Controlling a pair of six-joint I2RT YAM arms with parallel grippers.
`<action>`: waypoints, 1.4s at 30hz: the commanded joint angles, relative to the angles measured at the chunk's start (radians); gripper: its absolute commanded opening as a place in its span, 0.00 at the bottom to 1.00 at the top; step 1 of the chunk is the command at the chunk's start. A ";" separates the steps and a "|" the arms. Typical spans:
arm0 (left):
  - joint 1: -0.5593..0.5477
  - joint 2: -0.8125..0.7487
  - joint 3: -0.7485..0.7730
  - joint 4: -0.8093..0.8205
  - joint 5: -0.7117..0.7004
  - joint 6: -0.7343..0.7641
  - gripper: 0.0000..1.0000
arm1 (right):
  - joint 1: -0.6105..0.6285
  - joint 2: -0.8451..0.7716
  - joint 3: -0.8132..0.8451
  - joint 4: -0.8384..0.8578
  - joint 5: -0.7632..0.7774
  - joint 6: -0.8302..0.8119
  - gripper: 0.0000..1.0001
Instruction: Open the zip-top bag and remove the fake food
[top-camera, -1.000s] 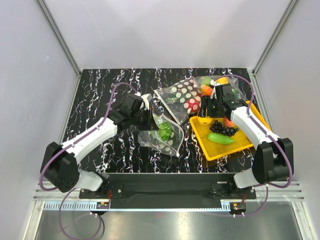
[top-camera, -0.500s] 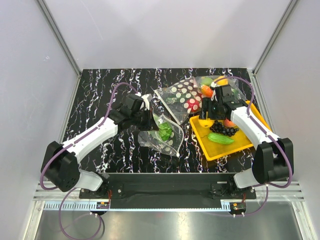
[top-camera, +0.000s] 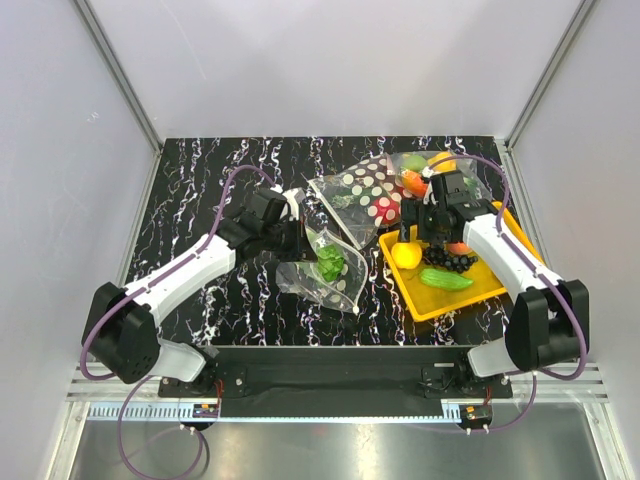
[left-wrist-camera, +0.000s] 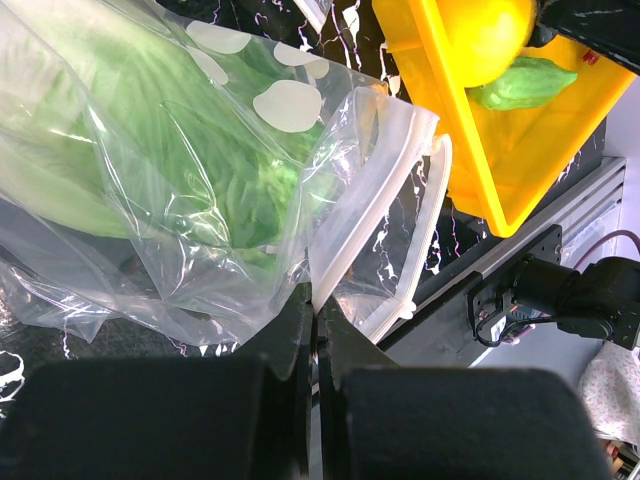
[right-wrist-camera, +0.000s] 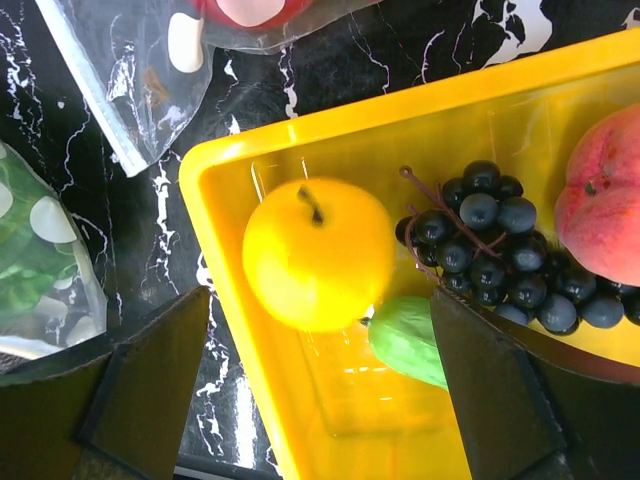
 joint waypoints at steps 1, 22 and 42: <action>0.004 -0.020 0.018 0.014 0.022 0.017 0.00 | -0.001 -0.068 0.064 -0.023 -0.004 -0.028 0.97; 0.004 -0.001 0.037 0.006 0.025 0.013 0.00 | 0.299 -0.149 0.060 0.157 -0.445 0.044 0.59; 0.005 0.022 0.092 -0.012 0.030 0.017 0.00 | 0.416 0.090 0.044 0.259 -0.373 0.121 0.71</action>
